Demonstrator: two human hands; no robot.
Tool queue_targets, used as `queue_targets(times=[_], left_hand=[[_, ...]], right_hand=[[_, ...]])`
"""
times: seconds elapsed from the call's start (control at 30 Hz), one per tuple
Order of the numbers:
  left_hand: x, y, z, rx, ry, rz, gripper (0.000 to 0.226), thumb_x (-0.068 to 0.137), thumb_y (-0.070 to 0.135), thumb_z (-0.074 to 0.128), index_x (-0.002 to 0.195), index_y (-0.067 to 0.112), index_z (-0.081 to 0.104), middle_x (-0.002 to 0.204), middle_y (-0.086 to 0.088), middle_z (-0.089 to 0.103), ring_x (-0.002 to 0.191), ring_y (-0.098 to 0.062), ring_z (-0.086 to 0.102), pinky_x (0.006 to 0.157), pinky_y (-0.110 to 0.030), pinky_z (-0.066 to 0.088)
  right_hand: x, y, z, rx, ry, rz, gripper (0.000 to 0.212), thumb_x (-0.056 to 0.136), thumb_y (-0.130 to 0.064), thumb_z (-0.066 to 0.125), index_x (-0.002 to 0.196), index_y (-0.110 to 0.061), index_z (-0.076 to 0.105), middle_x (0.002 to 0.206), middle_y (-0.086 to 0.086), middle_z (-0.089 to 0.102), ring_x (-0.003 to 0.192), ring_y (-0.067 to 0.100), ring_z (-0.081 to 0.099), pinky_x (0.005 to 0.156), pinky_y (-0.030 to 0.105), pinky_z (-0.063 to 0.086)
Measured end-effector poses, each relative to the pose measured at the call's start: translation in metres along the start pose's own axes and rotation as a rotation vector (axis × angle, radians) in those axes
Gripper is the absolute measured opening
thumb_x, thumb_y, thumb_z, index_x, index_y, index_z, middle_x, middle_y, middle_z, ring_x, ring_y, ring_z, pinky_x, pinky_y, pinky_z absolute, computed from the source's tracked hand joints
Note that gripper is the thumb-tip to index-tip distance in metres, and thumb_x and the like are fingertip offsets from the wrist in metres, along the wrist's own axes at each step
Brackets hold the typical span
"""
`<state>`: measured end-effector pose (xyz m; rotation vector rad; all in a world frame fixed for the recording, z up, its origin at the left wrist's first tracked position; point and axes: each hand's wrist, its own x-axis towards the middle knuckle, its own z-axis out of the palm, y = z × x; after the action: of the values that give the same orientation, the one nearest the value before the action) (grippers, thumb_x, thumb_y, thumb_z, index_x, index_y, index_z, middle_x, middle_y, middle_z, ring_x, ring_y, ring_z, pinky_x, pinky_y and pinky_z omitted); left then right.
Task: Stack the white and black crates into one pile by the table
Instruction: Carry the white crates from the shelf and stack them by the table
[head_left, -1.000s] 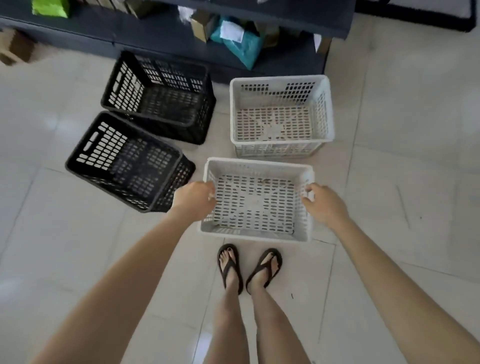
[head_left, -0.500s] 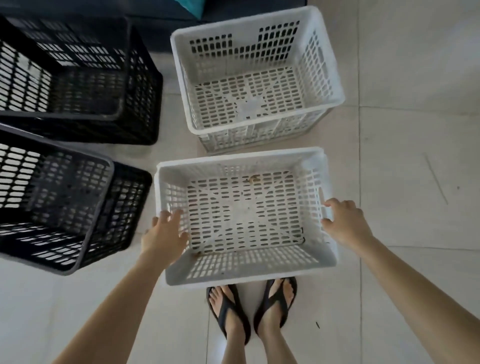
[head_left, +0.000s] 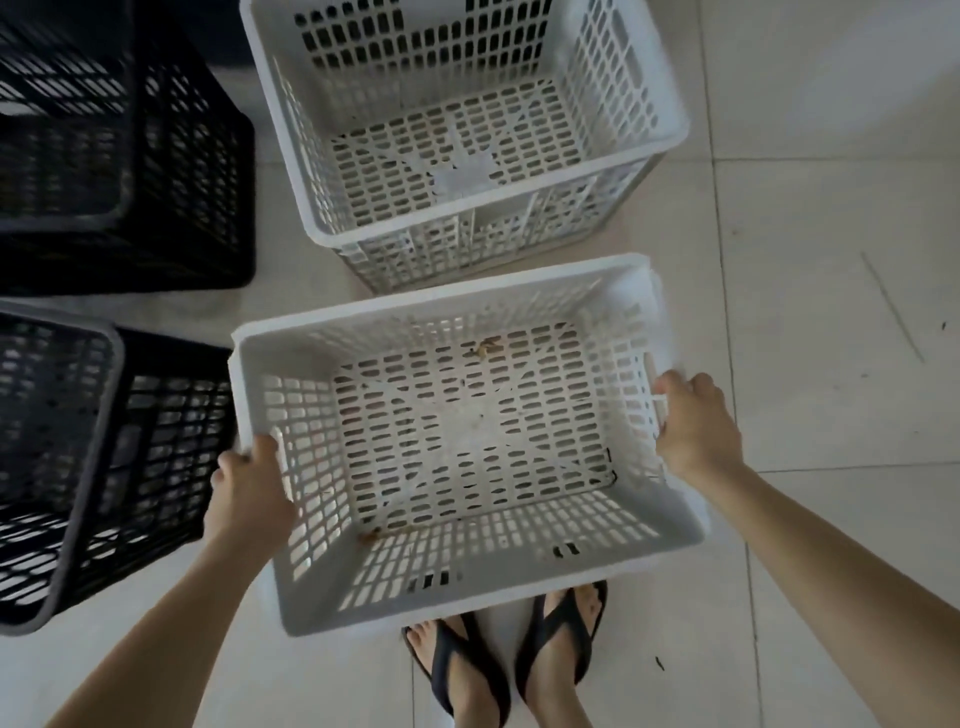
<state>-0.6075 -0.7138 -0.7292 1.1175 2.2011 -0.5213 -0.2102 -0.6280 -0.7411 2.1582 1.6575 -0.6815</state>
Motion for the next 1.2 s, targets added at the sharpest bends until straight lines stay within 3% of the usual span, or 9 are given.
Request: queue_targets(times=[0.23, 0.33, 0.43, 0.67, 0.73, 0.83, 1.0, 1.1, 1.2], left_hand=[[-0.032, 0.025, -0.033, 0.051, 0.017, 0.069, 0.049, 0.081, -0.002, 0.054, 0.126, 0.013, 0.041, 0.109, -0.024, 0.047, 0.098, -0.044, 0.056, 0.074, -0.045, 0.046], [-0.056, 0.050, -0.061, 0.066, 0.010, 0.105, 0.048, 0.081, -0.003, 0.049, 0.124, 0.016, 0.042, 0.097, -0.015, 0.045, 0.085, -0.036, 0.055, 0.064, -0.037, 0.041], [-0.086, 0.083, -0.100, 0.060, 0.009, 0.137, 0.046, 0.084, -0.002, 0.046, 0.125, 0.019, 0.045, 0.092, -0.010, 0.047, 0.072, -0.027, 0.051, 0.060, -0.033, 0.040], [-0.172, 0.162, -0.216, 0.088, 0.010, 0.234, 0.033, 0.084, -0.002, 0.040, 0.110, 0.018, 0.045, 0.093, -0.010, 0.057, 0.077, -0.029, 0.061, 0.057, -0.032, 0.044], [-0.185, 0.199, -0.251, 0.087, 0.017, 0.298, 0.030, 0.083, -0.002, 0.041, 0.107, 0.016, 0.046, 0.094, -0.009, 0.060, 0.082, -0.029, 0.063, 0.061, -0.035, 0.048], [-0.202, 0.259, -0.306, 0.082, 0.035, 0.343, 0.031, 0.084, -0.004, 0.040, 0.108, 0.014, 0.048, 0.085, -0.003, 0.055, 0.075, -0.024, 0.056, 0.056, -0.030, 0.042], [-0.213, 0.359, -0.387, 0.076, 0.084, 0.422, 0.034, 0.084, -0.003, 0.044, 0.114, 0.010, 0.052, 0.112, -0.014, 0.061, 0.095, -0.029, 0.061, 0.078, -0.038, 0.051], [-0.206, 0.418, -0.428, 0.106, 0.069, 0.438, 0.032, 0.086, -0.001, 0.042, 0.113, 0.014, 0.050, 0.112, -0.013, 0.059, 0.086, -0.027, 0.055, 0.073, -0.036, 0.048], [-0.190, 0.490, -0.466, 0.119, 0.090, 0.488, 0.032, 0.088, 0.000, 0.041, 0.116, 0.014, 0.049, 0.111, -0.012, 0.057, 0.087, -0.028, 0.054, 0.070, -0.035, 0.045]], right_hand=[[-0.016, 0.037, -0.035, 0.064, -0.034, 0.063, 0.052, 0.080, 0.013, 0.050, 0.120, -0.020, 0.053, 0.111, 0.008, 0.050, 0.095, 0.025, 0.054, 0.066, 0.033, 0.046], [-0.030, 0.063, -0.065, 0.085, -0.084, 0.112, 0.048, 0.080, 0.011, 0.051, 0.116, -0.021, 0.053, 0.104, 0.004, 0.046, 0.089, 0.022, 0.049, 0.065, 0.031, 0.044], [-0.043, 0.091, -0.109, 0.079, -0.091, 0.178, 0.046, 0.081, 0.009, 0.050, 0.114, -0.023, 0.054, 0.097, -0.001, 0.039, 0.086, 0.020, 0.046, 0.063, 0.030, 0.042], [-0.077, 0.153, -0.254, 0.076, -0.098, 0.243, 0.039, 0.083, 0.006, 0.050, 0.107, -0.024, 0.054, 0.090, -0.002, 0.040, 0.074, 0.016, 0.049, 0.055, 0.026, 0.039], [-0.073, 0.171, -0.299, 0.088, -0.065, 0.254, 0.038, 0.083, 0.007, 0.047, 0.105, -0.023, 0.054, 0.087, -0.003, 0.040, 0.077, 0.016, 0.051, 0.060, 0.027, 0.043], [-0.059, 0.194, -0.371, 0.117, -0.040, 0.273, 0.033, 0.086, 0.006, 0.043, 0.104, -0.020, 0.054, 0.093, 0.002, 0.044, 0.081, 0.020, 0.052, 0.065, 0.028, 0.044], [-0.021, 0.227, -0.480, 0.169, 0.007, 0.276, 0.032, 0.083, 0.007, 0.048, 0.108, -0.012, 0.059, 0.094, 0.009, 0.055, 0.087, 0.028, 0.059, 0.073, 0.033, 0.050], [0.014, 0.249, -0.534, 0.237, 0.034, 0.265, 0.033, 0.085, 0.003, 0.051, 0.116, -0.006, 0.060, 0.113, 0.019, 0.061, 0.106, 0.035, 0.059, 0.087, 0.036, 0.048], [0.064, 0.270, -0.588, 0.253, 0.037, 0.283, 0.036, 0.086, 0.000, 0.052, 0.121, -0.005, 0.059, 0.120, 0.021, 0.061, 0.112, 0.036, 0.058, 0.090, 0.034, 0.046]])
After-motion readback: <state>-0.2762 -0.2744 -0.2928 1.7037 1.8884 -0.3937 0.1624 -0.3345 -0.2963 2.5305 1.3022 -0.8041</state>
